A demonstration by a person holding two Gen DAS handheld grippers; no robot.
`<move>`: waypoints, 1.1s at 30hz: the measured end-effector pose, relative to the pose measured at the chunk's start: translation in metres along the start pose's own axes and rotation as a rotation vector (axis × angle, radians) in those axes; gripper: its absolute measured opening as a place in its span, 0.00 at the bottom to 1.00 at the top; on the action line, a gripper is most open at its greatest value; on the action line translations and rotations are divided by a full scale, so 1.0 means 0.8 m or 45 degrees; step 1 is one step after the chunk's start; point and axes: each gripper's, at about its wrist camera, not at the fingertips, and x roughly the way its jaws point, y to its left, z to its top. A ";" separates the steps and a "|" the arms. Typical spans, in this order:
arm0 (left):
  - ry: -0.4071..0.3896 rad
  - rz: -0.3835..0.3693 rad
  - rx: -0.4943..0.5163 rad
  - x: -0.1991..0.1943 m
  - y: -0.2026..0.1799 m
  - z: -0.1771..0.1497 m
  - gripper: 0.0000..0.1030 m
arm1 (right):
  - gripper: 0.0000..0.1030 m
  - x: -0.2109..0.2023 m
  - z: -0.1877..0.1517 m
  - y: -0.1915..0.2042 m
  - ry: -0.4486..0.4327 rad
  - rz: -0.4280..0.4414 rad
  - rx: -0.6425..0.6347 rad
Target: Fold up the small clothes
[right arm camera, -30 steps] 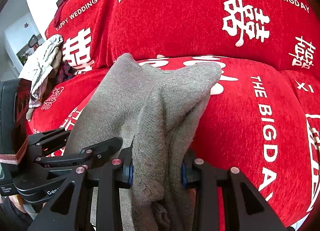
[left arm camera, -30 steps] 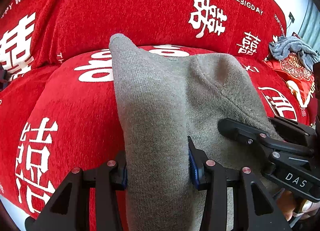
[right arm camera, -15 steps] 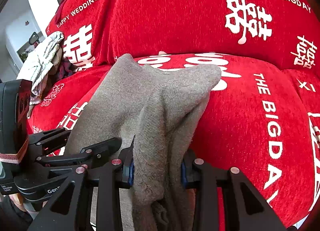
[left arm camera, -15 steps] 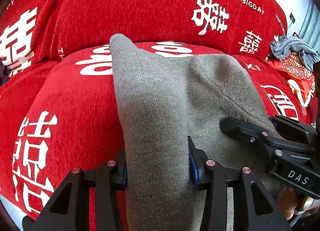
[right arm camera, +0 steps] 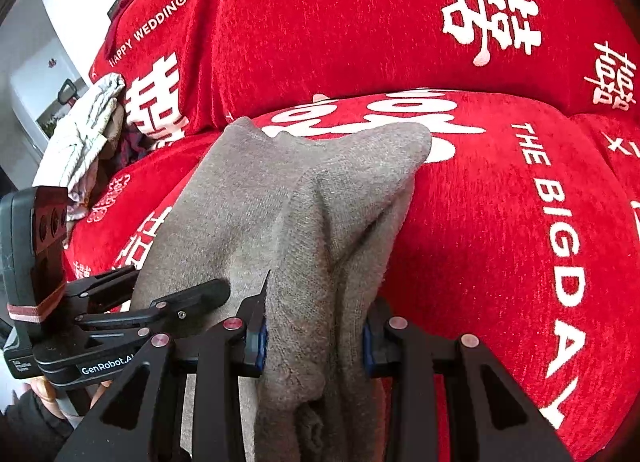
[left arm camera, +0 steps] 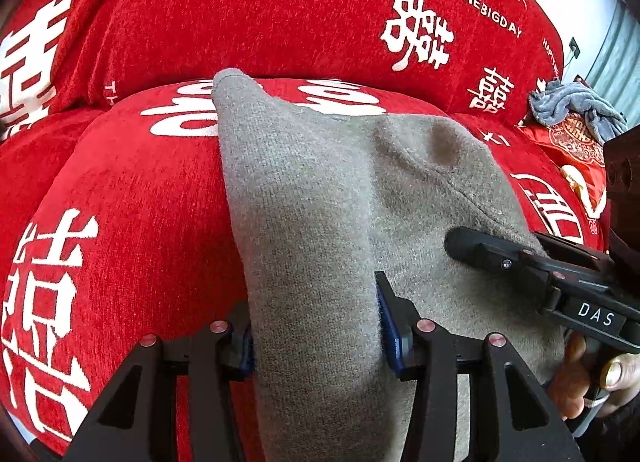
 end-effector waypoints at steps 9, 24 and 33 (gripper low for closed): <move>0.007 0.021 -0.032 0.004 -0.002 0.006 0.49 | 0.35 0.003 0.006 -0.003 0.003 0.014 -0.022; -0.033 0.141 -0.035 -0.002 0.008 -0.007 0.89 | 0.50 0.013 -0.006 -0.033 0.047 0.058 0.111; -0.106 0.297 0.065 -0.035 -0.004 -0.005 0.89 | 0.54 -0.043 0.003 -0.003 -0.103 -0.101 -0.054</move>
